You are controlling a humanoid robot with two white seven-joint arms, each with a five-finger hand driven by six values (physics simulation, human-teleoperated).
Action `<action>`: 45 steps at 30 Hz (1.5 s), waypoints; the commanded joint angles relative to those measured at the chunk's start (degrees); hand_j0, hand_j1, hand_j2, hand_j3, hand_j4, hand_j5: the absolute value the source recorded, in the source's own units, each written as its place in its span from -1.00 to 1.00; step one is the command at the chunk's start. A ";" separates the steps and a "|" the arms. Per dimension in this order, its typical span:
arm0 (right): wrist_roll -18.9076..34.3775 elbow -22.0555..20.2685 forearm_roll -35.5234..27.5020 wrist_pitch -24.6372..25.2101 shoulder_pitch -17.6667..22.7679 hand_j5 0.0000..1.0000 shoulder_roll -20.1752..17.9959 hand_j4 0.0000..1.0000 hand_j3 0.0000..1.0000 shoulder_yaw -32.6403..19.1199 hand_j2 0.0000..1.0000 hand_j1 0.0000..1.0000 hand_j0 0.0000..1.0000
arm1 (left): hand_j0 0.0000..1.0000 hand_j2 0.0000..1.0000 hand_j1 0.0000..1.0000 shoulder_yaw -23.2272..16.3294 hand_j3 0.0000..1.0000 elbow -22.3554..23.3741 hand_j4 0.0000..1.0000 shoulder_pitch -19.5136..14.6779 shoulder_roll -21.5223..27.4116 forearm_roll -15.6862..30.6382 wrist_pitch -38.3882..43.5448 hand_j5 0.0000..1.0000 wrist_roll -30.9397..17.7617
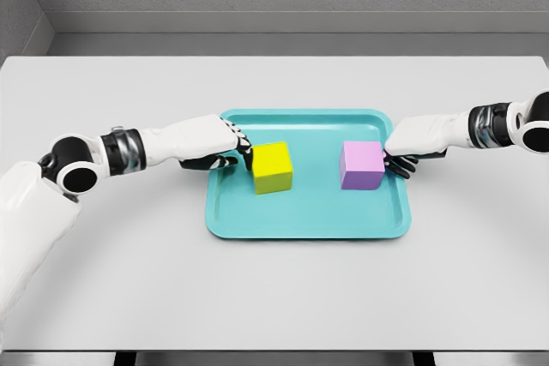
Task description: Push two cubes
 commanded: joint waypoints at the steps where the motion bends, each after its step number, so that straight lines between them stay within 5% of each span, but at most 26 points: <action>1: -0.13 -0.07 -0.47 -0.20 -0.09 -0.79 -0.02 -0.79 -0.79 0.24 -0.79 -0.79 -0.79 | 0.02 0.02 0.02 -0.04 0.02 0.01 0.02 0.00 -0.17 0.06 -0.02 0.02 -0.01; 21: -0.13 1.77 -0.38 -0.20 -0.35 -0.79 -0.02 -0.79 -0.79 1.12 -0.79 -0.79 -0.79 | -0.03 -0.03 -0.03 0.92 -0.03 0.18 -0.03 0.09 1.24 0.24 -0.02 -0.03 -0.01; 27: -0.13 2.04 1.11 -0.20 -0.44 -0.79 0.86 -0.79 -0.79 1.91 -0.79 -0.79 -0.79 | -0.03 -0.03 -0.03 1.27 -0.03 4.93 -0.03 -0.62 -0.16 0.15 -0.02 -0.03 -0.01; 45: -0.13 2.12 1.56 -0.20 -1.32 -0.78 1.13 -0.78 -0.78 3.41 -0.78 -0.78 -0.78 | -0.03 -0.03 -0.03 0.66 -0.03 5.01 -0.03 -0.70 -3.86 0.06 -0.02 -0.03 -0.01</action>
